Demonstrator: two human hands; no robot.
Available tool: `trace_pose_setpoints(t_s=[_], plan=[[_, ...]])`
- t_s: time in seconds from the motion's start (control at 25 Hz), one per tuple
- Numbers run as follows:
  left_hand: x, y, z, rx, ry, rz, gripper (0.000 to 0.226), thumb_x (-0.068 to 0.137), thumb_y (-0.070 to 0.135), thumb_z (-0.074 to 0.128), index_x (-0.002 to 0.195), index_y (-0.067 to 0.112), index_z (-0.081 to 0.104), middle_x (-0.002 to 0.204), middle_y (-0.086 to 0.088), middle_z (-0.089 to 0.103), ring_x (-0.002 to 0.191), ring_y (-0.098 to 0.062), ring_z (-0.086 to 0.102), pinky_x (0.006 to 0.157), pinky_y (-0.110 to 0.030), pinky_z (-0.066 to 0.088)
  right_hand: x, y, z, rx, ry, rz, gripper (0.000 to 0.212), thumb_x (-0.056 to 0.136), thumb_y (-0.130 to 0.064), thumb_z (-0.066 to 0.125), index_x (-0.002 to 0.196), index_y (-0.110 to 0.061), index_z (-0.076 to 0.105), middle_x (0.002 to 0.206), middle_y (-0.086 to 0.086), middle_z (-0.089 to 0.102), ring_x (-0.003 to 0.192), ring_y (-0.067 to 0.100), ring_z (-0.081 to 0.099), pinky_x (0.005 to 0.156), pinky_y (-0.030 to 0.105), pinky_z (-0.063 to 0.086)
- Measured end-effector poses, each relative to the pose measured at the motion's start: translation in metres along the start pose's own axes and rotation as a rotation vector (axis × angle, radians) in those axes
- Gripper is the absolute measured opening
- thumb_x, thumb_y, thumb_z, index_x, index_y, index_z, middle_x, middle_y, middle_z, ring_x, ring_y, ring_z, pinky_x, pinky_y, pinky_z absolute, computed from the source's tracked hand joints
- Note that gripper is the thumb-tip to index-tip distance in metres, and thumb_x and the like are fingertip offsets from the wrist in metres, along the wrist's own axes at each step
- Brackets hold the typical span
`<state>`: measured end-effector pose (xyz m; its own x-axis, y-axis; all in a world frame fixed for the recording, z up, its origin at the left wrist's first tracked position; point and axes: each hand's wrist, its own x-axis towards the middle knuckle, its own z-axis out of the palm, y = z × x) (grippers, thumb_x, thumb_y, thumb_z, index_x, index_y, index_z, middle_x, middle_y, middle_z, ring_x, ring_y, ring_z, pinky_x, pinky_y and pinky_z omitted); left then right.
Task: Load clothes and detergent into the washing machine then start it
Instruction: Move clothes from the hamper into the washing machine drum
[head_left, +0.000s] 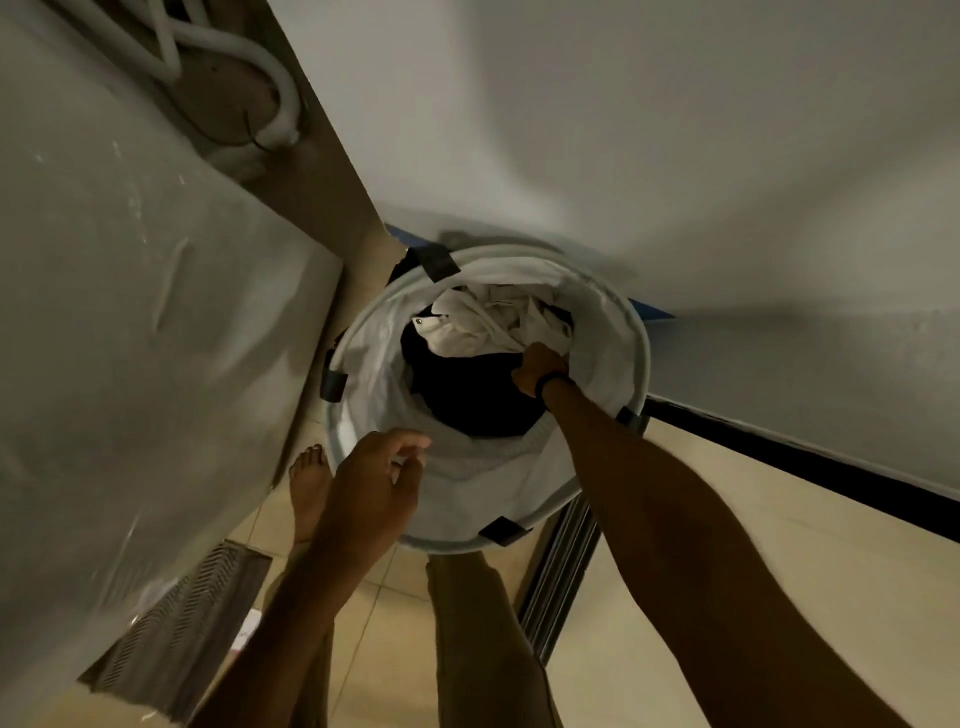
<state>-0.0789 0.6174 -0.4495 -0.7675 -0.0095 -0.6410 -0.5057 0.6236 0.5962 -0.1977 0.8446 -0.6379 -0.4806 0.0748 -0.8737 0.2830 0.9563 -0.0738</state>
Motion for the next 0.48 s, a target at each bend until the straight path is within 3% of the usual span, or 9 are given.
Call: trace_pose_setpoints(t_s=[0.04, 0.08, 0.12, 0.16, 0.24, 0.28, 0.36, 0.4, 0.48], plan=[[-0.003, -0.001, -0.005, 0.015, 0.003, -0.002, 0.018, 0.094, 0.024, 0.061, 0.111, 0.030, 0.066, 0.109, 0.008, 0.066, 0.094, -0.002, 0.062, 0.087, -0.028, 0.055, -0.003, 0.000, 0.004, -0.031, -0.016, -0.012, 0.018, 0.097, -0.026, 0.058, 0.095, -0.008, 0.056, 0.103, 0.016, 0.059, 0.103, 0.029, 0.058, 0.081, 0.033, 0.049], [-0.006, 0.001, -0.011, 0.037, 0.000, -0.009, 0.017, 0.093, 0.034, 0.059, 0.109, 0.035, 0.064, 0.107, 0.013, 0.065, 0.093, -0.001, 0.062, 0.088, -0.037, 0.056, -0.004, 0.001, 0.007, -0.079, -0.022, -0.011, 0.027, 0.096, -0.027, 0.059, 0.113, -0.005, 0.058, 0.131, 0.020, 0.052, 0.125, 0.032, 0.050, 0.098, 0.038, 0.046], [-0.009, 0.000, -0.015, 0.045, 0.001, -0.008, 0.023, 0.090, 0.045, 0.054, 0.111, 0.038, 0.061, 0.105, 0.018, 0.064, 0.092, -0.001, 0.063, 0.088, -0.044, 0.055, -0.006, 0.003, 0.006, -0.120, -0.024, 0.000, 0.044, 0.096, -0.029, 0.060, 0.131, -0.004, 0.051, 0.156, 0.019, 0.028, 0.142, 0.034, 0.032, 0.112, 0.043, 0.036], [-0.012, 0.000, -0.019, 0.065, 0.008, -0.014, 0.028, 0.088, 0.051, 0.050, 0.112, 0.040, 0.059, 0.101, 0.022, 0.062, 0.090, 0.000, 0.063, 0.088, -0.046, 0.054, -0.005, 0.006, 0.005, -0.108, -0.022, 0.019, 0.055, 0.095, -0.030, 0.061, 0.141, -0.006, 0.043, 0.164, 0.015, 0.004, 0.149, 0.036, 0.015, 0.118, 0.045, 0.026], [-0.013, 0.001, -0.019, 0.061, 0.067, -0.019, 0.015, 0.091, 0.045, 0.055, 0.103, 0.041, 0.062, 0.094, 0.028, 0.058, 0.088, 0.003, 0.062, 0.087, -0.044, 0.055, 0.013, 0.013, 0.001, -0.041, -0.017, 0.054, 0.076, 0.093, -0.030, 0.065, 0.152, -0.007, 0.024, 0.164, 0.013, -0.009, 0.152, 0.035, 0.002, 0.122, 0.048, 0.016], [-0.011, -0.001, -0.017, 0.026, 0.089, -0.022, 0.008, 0.093, 0.035, 0.060, 0.096, 0.042, 0.062, 0.092, 0.030, 0.057, 0.087, 0.003, 0.062, 0.085, -0.040, 0.055, 0.023, 0.017, 0.000, -0.034, -0.028, 0.083, 0.080, 0.092, -0.032, 0.065, 0.153, -0.005, 0.021, 0.164, 0.014, -0.003, 0.151, 0.035, 0.005, 0.122, 0.048, 0.017], [-0.005, -0.010, -0.009, -0.033, 0.114, -0.062, 0.025, 0.093, 0.024, 0.063, 0.088, 0.047, 0.057, 0.089, 0.029, 0.058, 0.088, 0.000, 0.063, 0.083, -0.034, 0.054, 0.030, 0.012, 0.000, -0.054, -0.093, 0.072, 0.059, 0.095, -0.034, 0.061, 0.140, -0.001, 0.042, 0.155, 0.021, 0.030, 0.143, 0.037, 0.030, 0.115, 0.042, 0.032], [-0.006, -0.015, -0.005, -0.040, 0.095, -0.069, 0.023, 0.093, 0.027, 0.063, 0.088, 0.049, 0.058, 0.090, 0.029, 0.061, 0.089, 0.001, 0.063, 0.087, -0.037, 0.053, 0.019, 0.004, 0.004, 0.027, -0.094, 0.050, 0.042, 0.096, -0.031, 0.059, 0.125, -0.001, 0.053, 0.141, 0.021, 0.046, 0.134, 0.038, 0.043, 0.105, 0.039, 0.041], [-0.009, -0.018, -0.001, -0.090, 0.053, -0.080, 0.014, 0.089, 0.039, 0.063, 0.094, 0.052, 0.062, 0.096, 0.033, 0.066, 0.091, 0.005, 0.063, 0.094, -0.045, 0.052, -0.019, -0.018, 0.015, 0.224, -0.043, -0.048, 0.026, 0.098, -0.024, 0.057, 0.107, 0.000, 0.060, 0.118, 0.022, 0.060, 0.118, 0.038, 0.057, 0.089, 0.038, 0.046]])
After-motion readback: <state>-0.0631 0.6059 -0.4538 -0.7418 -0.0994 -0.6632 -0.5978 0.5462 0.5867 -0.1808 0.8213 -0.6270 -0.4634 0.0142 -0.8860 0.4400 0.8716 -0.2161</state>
